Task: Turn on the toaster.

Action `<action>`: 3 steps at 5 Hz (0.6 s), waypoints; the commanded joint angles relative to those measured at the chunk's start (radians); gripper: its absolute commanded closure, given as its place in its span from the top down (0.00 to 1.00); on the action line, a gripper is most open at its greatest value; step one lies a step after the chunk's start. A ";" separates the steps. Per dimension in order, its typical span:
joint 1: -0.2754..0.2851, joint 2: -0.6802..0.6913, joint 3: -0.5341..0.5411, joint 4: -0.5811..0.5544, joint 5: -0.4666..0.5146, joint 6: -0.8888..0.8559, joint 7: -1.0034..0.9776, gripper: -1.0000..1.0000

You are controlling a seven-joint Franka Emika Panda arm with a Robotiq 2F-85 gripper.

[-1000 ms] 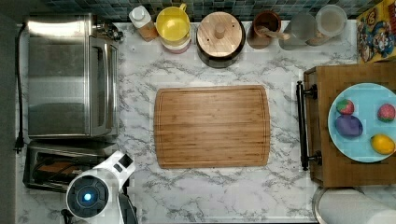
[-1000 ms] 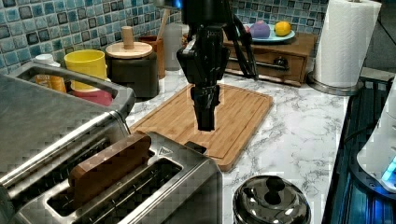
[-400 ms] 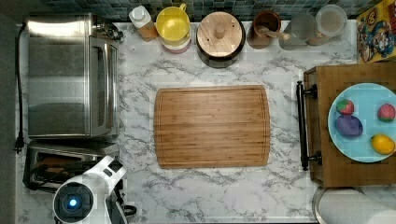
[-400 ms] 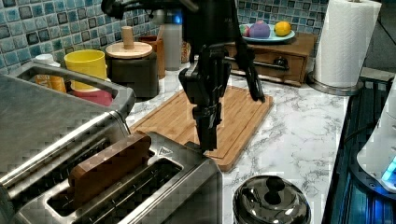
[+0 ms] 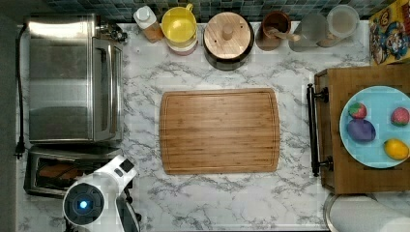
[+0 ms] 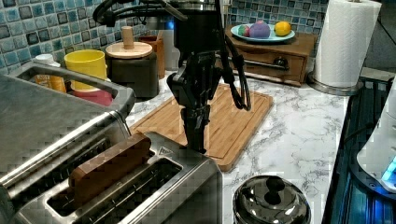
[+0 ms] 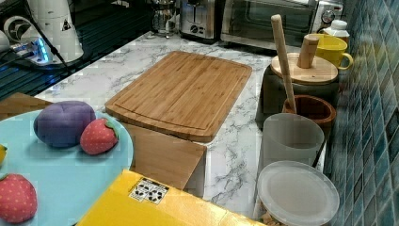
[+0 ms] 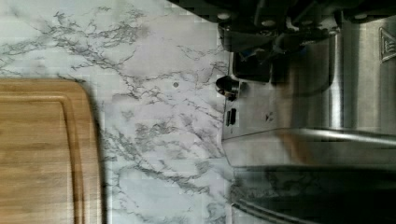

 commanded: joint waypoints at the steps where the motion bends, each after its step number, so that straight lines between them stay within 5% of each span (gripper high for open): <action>1: 0.065 0.079 -0.095 0.119 0.047 -0.123 -0.059 0.00; 3: 0.082 0.003 -0.101 0.104 0.195 -0.083 -0.166 0.00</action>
